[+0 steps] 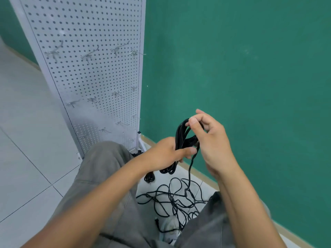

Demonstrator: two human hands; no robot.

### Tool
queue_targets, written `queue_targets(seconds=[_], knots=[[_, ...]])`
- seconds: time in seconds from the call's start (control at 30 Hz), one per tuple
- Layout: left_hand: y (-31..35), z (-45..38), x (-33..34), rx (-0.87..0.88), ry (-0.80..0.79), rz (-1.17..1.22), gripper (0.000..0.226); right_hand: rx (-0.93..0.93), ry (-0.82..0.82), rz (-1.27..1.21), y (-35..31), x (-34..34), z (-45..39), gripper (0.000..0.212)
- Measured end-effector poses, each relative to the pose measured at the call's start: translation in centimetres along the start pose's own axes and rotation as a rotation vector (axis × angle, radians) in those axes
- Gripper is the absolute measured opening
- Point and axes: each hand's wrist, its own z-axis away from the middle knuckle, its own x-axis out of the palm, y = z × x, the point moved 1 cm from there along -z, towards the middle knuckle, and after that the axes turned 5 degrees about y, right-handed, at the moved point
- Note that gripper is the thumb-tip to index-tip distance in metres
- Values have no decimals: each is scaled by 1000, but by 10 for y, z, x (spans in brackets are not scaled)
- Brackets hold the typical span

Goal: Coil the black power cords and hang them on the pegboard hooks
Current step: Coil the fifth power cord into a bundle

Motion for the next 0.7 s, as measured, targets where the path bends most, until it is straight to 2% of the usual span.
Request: queue_targets(seconds=[0.1, 0.23, 0.27, 0.4, 0.47, 0.6, 0.7], knots=[[19, 14, -5, 71, 78, -34, 66, -20, -13, -16, -26, 3, 7, 27], [43, 38, -12, 63, 82, 56, 26, -22, -35, 11, -59, 5, 17, 25], [47, 44, -12, 57, 91, 81, 22, -17, -39, 12, -63, 5, 19, 25], [55, 62, -6, 79, 194, 120, 32, 20, -51, -38, -77, 14, 30, 29], [59, 68, -5, 81, 251, 148, 27, 37, -58, -59, -83, 18, 34, 32], [67, 83, -14, 72, 235, 131, 30, 56, -119, -53, -95, 19, 35, 35], [69, 95, -16, 35, 203, 276, 32, 61, -189, -22, -101, 19, 34, 29]])
